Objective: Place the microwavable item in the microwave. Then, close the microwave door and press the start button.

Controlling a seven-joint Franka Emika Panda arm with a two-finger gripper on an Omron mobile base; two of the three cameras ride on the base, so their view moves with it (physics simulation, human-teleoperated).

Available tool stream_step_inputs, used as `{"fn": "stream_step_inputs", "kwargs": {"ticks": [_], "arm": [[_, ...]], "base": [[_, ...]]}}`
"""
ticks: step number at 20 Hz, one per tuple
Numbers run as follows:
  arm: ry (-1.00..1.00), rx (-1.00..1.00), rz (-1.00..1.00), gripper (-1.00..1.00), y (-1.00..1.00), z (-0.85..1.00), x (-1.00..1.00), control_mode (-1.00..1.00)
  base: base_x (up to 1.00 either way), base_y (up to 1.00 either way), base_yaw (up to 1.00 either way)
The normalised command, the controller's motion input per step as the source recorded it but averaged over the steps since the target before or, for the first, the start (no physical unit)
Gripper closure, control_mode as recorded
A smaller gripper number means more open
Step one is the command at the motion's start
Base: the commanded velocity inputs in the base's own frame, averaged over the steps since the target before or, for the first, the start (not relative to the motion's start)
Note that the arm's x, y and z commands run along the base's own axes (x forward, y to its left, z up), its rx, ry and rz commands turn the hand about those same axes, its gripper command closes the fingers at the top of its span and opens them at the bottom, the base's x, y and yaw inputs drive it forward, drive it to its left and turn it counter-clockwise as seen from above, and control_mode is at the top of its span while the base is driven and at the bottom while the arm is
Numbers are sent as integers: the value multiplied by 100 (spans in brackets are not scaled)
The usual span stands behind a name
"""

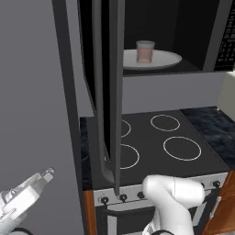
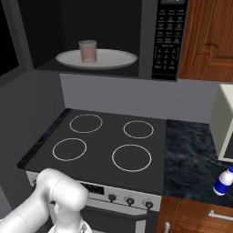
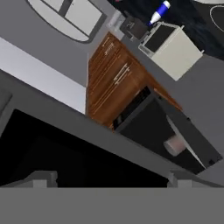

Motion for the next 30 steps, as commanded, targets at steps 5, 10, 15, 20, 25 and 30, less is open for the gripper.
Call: {"fn": "stream_step_inputs", "kwargs": {"ticks": [5,10,15,20,25,30], "arm": [[28,17,40,-100,-37,2,0,-100],[26,14,43,-100,-59,0,5,-100],[18,17,39,-100,-82,9,38,-100],[13,20,35,-100,-96,17,51,-100],[1,17,25,-100,-100,29,36,-100],[0,18,24,-100,-100,27,31,-100]], "base": [[0,0,0],[0,0,0],[0,0,0],[0,0,0],[0,0,0],[0,0,0]]}}
